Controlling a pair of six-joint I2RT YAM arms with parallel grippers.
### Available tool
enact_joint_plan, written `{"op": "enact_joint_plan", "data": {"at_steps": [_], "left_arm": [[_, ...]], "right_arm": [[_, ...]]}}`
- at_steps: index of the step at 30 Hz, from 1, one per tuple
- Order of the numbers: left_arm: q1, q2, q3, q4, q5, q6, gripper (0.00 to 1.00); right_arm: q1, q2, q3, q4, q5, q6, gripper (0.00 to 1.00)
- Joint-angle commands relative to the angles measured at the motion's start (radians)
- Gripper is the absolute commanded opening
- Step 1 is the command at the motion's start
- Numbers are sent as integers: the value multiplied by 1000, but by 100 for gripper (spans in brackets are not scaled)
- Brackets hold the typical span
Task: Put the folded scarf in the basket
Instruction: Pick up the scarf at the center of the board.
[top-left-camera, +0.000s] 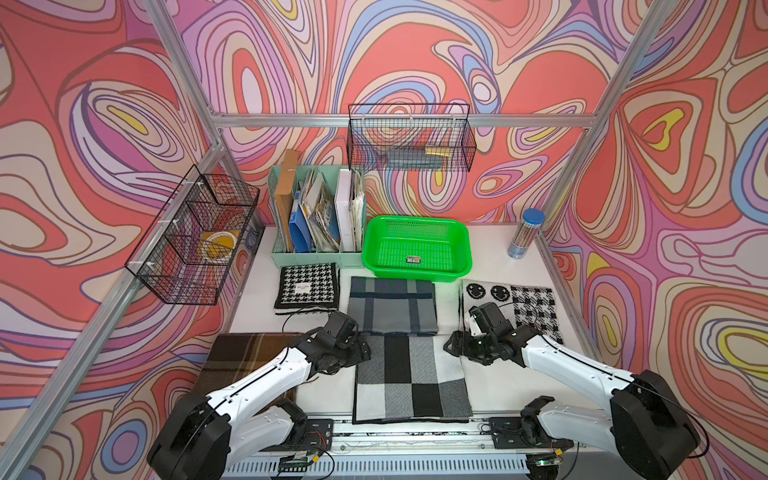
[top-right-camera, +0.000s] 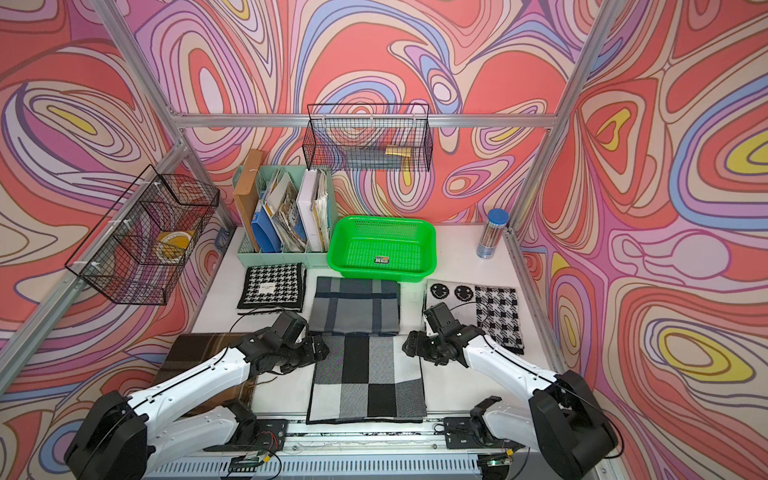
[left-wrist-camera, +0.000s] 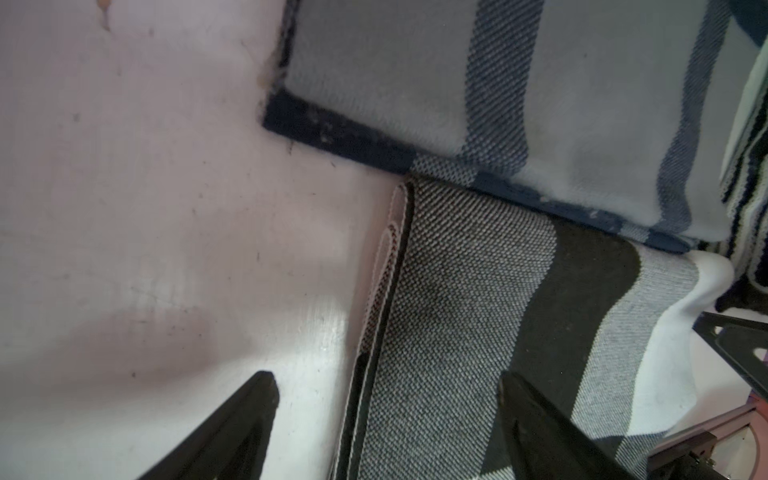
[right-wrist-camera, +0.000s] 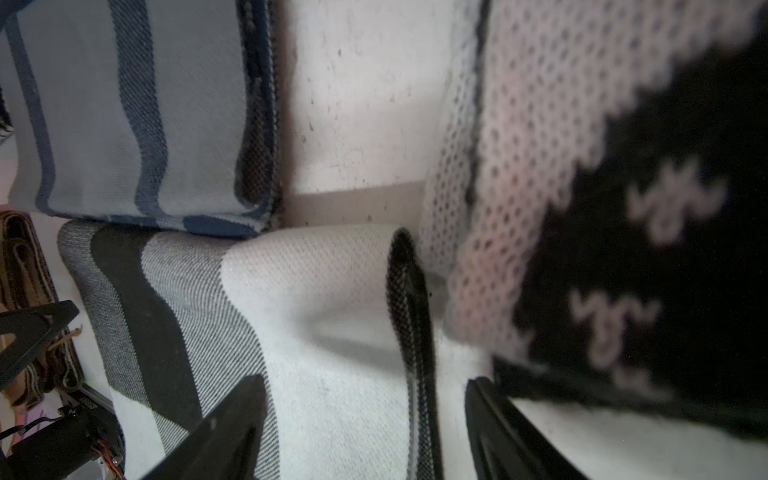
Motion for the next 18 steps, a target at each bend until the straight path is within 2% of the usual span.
{"op": "enact_joint_plan", "data": {"at_steps": [1,9,11,18], "left_arm": [[-16,32,-28,35,-10,-20,87],[-49,83,-50,93,-2,-41,82],[-58,98,-48,97,-6,-42,77],[-83,147,-55,121,-9,-51,75]], "right_arm": [[16,20,-6,15,26,9,75],[64,83,2,30,58,34,72],[71,95,1,36,63,38,70],[93,123,-9,72,68,63,70]]}}
